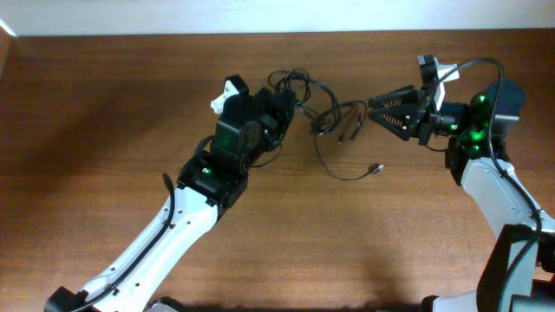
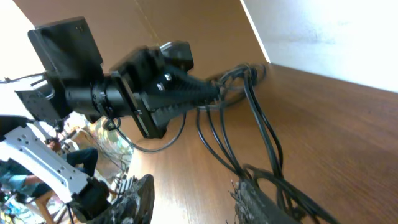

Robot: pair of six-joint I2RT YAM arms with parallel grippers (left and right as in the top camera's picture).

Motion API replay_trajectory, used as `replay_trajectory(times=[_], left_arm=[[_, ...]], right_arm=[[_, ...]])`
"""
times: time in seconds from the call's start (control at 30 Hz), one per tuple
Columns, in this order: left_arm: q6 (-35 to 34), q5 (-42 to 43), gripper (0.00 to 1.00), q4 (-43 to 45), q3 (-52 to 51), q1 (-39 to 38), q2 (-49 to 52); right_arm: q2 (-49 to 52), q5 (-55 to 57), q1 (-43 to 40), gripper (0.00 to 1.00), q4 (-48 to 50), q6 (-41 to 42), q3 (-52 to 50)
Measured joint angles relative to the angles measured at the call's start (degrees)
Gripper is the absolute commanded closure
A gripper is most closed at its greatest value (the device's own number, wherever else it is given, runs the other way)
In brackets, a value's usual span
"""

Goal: Untangle cables

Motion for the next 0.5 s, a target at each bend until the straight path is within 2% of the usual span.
replay_trajectory(times=[0.07, 0.13, 0.2, 0.43, 0.5], left_arm=[[0.0, 1.07, 1.0, 1.46, 0.02, 0.0, 0.0], [-0.24, 1.95, 1.0, 3.54, 0.02, 0.33, 0.0], [-1.75, 3.32, 1.0, 4.68, 0.02, 1.18, 0.0], [-5.22, 6.6, 1.0, 5.57, 0.02, 1.81, 0.0], [-5.6, 7.8, 1.0, 6.03, 0.02, 1.81, 0.0]], right_arm=[[-0.02, 0.07, 0.0, 0.53, -4.57, -4.33, 0.07], [-0.02, 0.09, 0.0, 0.44, -9.44, -10.19, 0.07], [0.02, 1.07, 0.0, 0.41, -13.05, -13.94, 0.07], [3.45, 3.72, 0.0, 0.4, -13.79, -17.35, 0.07], [4.26, 3.93, 0.0, 0.36, -13.9, -17.46, 0.07]])
